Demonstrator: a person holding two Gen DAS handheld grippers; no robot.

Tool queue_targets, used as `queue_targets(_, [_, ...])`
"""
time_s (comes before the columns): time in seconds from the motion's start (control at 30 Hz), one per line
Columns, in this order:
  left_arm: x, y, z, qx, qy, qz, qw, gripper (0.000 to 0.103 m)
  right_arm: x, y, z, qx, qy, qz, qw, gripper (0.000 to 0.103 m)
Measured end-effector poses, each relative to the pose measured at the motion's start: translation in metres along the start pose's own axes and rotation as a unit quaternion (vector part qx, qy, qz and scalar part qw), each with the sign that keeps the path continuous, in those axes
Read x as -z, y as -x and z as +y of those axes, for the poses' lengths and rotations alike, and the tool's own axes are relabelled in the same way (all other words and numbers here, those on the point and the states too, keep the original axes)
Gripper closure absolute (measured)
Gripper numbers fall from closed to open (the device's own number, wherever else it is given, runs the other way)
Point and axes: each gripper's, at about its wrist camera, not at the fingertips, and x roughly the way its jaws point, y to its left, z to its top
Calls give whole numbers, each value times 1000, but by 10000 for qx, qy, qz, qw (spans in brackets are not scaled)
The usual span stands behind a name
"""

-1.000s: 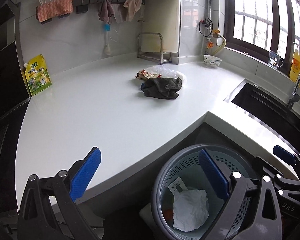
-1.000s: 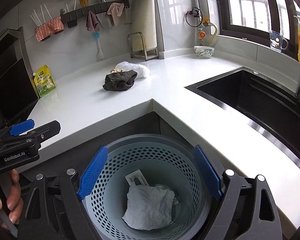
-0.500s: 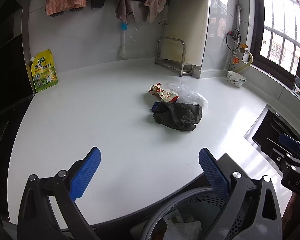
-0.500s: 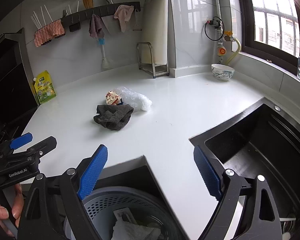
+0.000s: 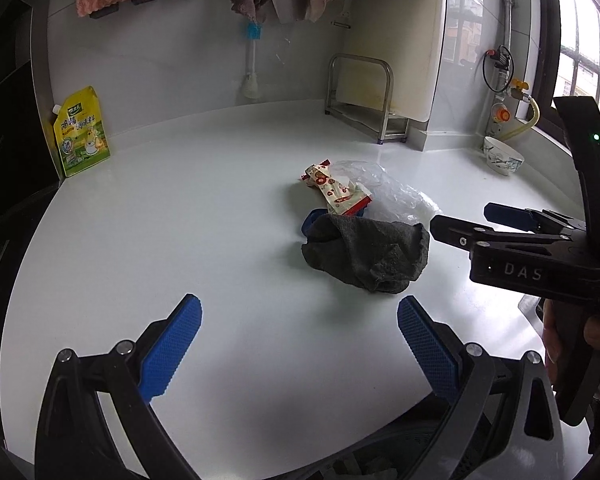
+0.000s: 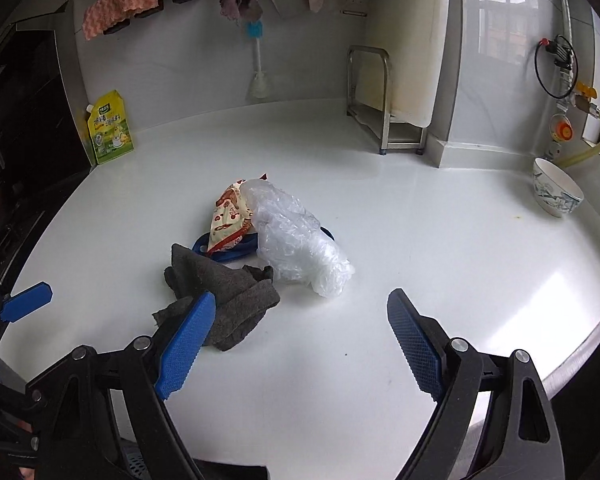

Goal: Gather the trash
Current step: 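Grasp the dark grey cloth with the left tool while the right tool grasps the clear plastic bag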

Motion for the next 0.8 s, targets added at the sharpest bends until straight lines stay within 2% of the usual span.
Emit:
queue_targets(0.2, [-3, -16, -4, 5, 64, 69, 10000, 6, -22, -37, -10, -264, 7, 262, 9993, 19])
queue_targets(0.6, [-9, -32, -8, 101, 122, 156, 9998, 6, -34, -82, -16, -566, 66, 707, 9959, 20])
queue_targets(0.63, [-9, -32, -9, 111, 104, 158, 9998, 6, -33, -82, -17, -623, 39, 699, 9956, 23])
queue_targets(0.7, [-8, -32, -10, 117, 82, 147, 9998, 6, -31, -83, -20, -732, -54, 754, 9944, 44])
queue_targets(0.73, [-8, -32, -10, 127, 79, 134, 9998, 6, -30, -82, -22, -768, -111, 746, 9942, 46])
queue_targets(0.8, [-8, -31, -11, 150, 85, 122, 9998, 6, -28, -80, -26, -862, -222, 705, 9935, 57])
